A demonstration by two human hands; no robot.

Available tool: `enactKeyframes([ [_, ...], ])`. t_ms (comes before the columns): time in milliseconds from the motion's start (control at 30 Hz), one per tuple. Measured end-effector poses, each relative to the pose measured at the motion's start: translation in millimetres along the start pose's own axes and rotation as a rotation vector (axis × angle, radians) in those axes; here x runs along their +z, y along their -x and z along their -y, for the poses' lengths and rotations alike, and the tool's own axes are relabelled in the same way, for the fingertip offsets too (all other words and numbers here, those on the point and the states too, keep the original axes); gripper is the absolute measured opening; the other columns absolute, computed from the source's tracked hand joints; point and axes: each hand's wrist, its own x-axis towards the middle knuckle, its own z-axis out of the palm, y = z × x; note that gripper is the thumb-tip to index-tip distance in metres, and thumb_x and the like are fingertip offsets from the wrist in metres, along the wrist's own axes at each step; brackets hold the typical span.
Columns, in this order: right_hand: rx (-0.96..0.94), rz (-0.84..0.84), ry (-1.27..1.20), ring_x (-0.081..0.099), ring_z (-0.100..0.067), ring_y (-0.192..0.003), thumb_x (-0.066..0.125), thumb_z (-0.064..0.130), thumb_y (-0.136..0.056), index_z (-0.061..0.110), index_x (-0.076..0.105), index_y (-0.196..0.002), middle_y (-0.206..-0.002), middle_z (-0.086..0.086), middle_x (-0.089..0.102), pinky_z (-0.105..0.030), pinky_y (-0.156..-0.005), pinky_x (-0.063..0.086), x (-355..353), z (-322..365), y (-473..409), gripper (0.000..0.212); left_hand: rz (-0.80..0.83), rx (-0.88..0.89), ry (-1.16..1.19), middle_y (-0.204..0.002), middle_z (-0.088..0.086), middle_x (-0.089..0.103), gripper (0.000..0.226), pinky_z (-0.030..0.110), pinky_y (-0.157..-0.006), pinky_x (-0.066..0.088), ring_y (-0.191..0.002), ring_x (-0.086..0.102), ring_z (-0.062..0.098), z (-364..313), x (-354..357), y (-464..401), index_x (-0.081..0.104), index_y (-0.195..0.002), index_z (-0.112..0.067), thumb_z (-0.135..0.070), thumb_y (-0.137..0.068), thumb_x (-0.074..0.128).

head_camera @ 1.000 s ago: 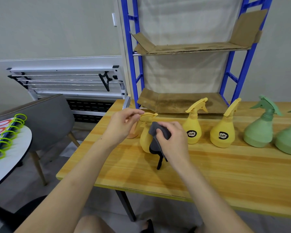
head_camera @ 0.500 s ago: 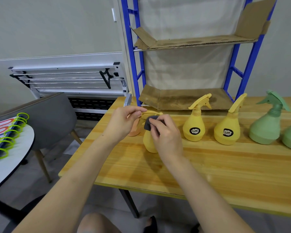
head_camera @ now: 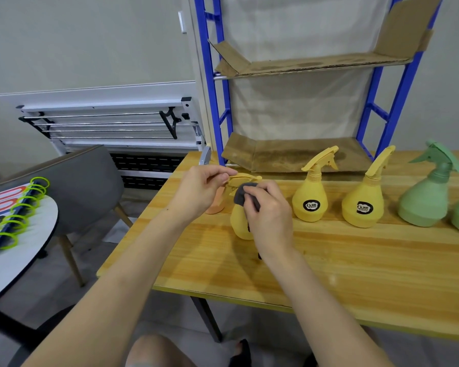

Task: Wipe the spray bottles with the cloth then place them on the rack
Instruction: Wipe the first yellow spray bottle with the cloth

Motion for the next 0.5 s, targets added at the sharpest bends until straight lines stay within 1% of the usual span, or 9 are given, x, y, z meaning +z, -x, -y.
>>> enactKeyframes([
  [100, 0.029, 0.019, 0.012, 0.06, -0.014, -0.085, 0.07, 0.008, -0.093, 0.009, 0.077, -0.106, -0.097, 0.001, 0.06, -0.036, -0.073, 0.055, -5.6, 6.4, -1.8, 0.015, -0.016, 0.004, -0.001, -0.092, -0.023, 0.068, 0.024, 0.004, -0.077, 0.043, -0.088, 0.062, -0.012, 1.5, 2.1, 1.2, 0.076, -0.113, -0.028, -0.017, -0.103, 0.058],
  [233, -0.033, 0.001, -0.007, 0.059, -0.01, -0.083, 0.068, 0.009, -0.094, 0.012, 0.076, -0.1, -0.096, 0.003, 0.061, -0.03, -0.069, 0.052, -9.5, 23.4, -14.4, 0.011, -0.017, 0.007, 0.004, -0.097, -0.019, 0.072, 0.024, 0.01, -0.083, 0.047, -0.093, 0.065, -0.009, 2.7, 3.6, 1.9, 0.076, -0.111, -0.03, -0.016, -0.103, 0.057],
  [300, -0.048, -0.006, -0.016, 0.06, -0.01, -0.083, 0.068, 0.009, -0.094, 0.012, 0.077, -0.101, -0.097, 0.003, 0.062, -0.027, -0.07, 0.051, -9.0, 23.4, -16.0, 0.011, -0.01, 0.023, 0.0, -0.099, -0.018, 0.073, 0.025, 0.013, -0.085, 0.048, -0.096, 0.066, -0.006, 2.8, 3.8, 2.8, 0.076, -0.111, -0.031, -0.017, -0.103, 0.057],
  [367, -0.007, -0.004, -0.014, 0.059, -0.007, -0.085, 0.069, 0.008, -0.093, 0.011, 0.077, -0.103, -0.098, 0.003, 0.063, -0.024, -0.073, 0.052, -8.4, 15.6, -12.1, 0.013, -0.016, 0.022, -0.021, -0.096, -0.022, 0.071, 0.025, 0.009, -0.082, 0.046, -0.094, 0.064, -0.009, 3.0, 2.8, 2.8, 0.075, -0.111, -0.034, -0.019, -0.103, 0.057],
  [433, 0.072, -0.001, -0.007, 0.058, -0.003, -0.086, 0.07, 0.007, -0.092, 0.011, 0.078, -0.105, -0.1, 0.004, 0.065, -0.022, -0.077, 0.052, -8.9, 5.4, -6.0, 0.016, -0.019, 0.018, -0.046, -0.092, -0.026, 0.067, 0.024, 0.005, -0.077, 0.043, -0.09, 0.062, -0.013, 2.6, 1.6, 2.2, 0.074, -0.111, -0.035, -0.02, -0.103, 0.056],
  [500, 0.151, 0.016, -0.001, 0.056, -0.001, -0.086, 0.069, 0.008, -0.091, 0.012, 0.079, -0.106, -0.1, 0.006, 0.066, -0.017, -0.08, 0.05, -10.5, -2.7, -2.1, 0.017, -0.016, 0.02, -0.062, -0.091, -0.026, 0.067, 0.025, 0.004, -0.076, 0.043, -0.09, 0.061, -0.014, 1.7, 1.7, 2.3, 0.074, -0.112, -0.036, -0.021, -0.104, 0.056],
])
